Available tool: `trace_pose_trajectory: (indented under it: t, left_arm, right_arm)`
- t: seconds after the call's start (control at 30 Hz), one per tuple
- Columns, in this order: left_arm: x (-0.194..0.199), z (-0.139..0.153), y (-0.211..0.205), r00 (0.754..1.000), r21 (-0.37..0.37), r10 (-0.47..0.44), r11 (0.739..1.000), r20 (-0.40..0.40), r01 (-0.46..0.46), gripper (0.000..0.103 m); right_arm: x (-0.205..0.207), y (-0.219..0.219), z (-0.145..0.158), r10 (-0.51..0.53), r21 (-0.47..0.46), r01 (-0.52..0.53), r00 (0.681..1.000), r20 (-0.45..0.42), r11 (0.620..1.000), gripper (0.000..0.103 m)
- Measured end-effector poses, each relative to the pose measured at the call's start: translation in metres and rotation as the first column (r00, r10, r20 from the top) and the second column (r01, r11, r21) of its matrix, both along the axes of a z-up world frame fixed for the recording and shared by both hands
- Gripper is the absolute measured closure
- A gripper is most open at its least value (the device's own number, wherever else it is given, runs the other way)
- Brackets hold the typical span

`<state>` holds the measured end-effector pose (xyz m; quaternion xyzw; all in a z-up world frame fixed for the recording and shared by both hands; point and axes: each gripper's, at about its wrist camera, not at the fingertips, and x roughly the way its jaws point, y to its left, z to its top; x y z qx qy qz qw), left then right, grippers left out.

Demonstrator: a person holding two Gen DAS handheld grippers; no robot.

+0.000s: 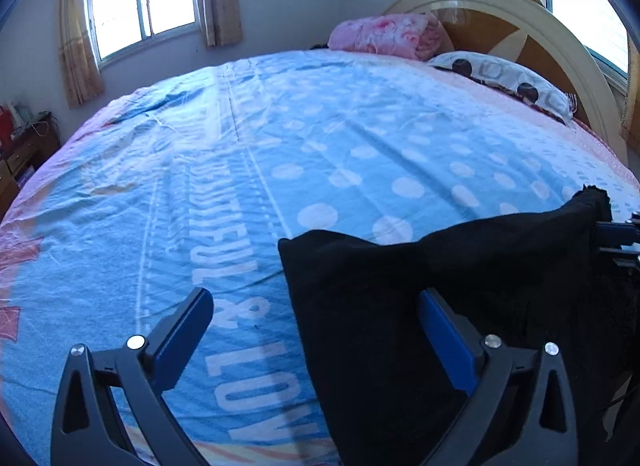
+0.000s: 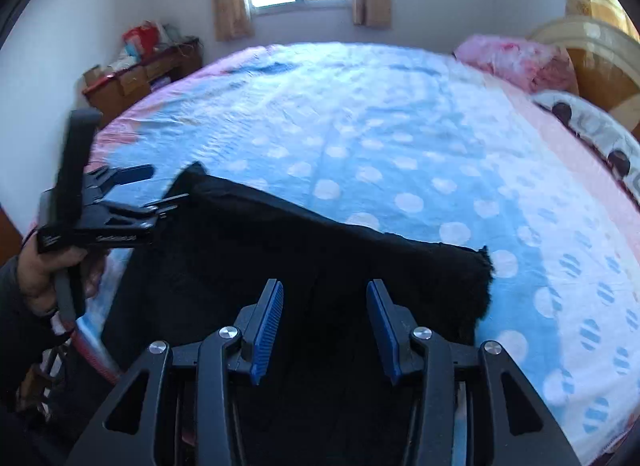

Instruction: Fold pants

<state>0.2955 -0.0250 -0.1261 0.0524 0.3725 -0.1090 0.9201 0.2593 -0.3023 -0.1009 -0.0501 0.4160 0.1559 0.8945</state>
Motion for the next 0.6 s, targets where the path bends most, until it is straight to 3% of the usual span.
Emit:
trace_pose_trajectory:
  t: [0.17, 0.3, 0.5, 0.6]
  left_arm:
    - [0.010, -0.007, -0.003, 1.000, -0.011, -0.008, 1.000, -0.019, 0.008, 0.000]
    - [0.019, -0.013, -0.007, 0.999, -0.015, -0.012, 1.000, -0.034, 0.011, 0.000]
    - [0.015, -0.007, -0.003, 1.000, -0.036, -0.007, 0.999, -0.026, 0.006, 0.000]
    - [0.006, 0.003, 0.004, 1.000, -0.049, 0.011, 0.999, 0.000, -0.011, 0.000]
  right_arm:
    - [0.024, -0.021, -0.018, -0.030, 0.096, 0.039, 0.995, -0.099, 0.995, 0.057]
    - [0.031, -0.035, -0.024, -0.016, 0.176, 0.038, 0.992, -0.123, 0.984, 0.057]
    - [0.028, -0.032, -0.017, -0.054, 0.098, 0.065, 0.993, -0.109, 0.993, 0.057]
    - [0.013, -0.019, 0.004, -0.060, 0.023, 0.060, 0.998, -0.008, 0.998, 0.057]
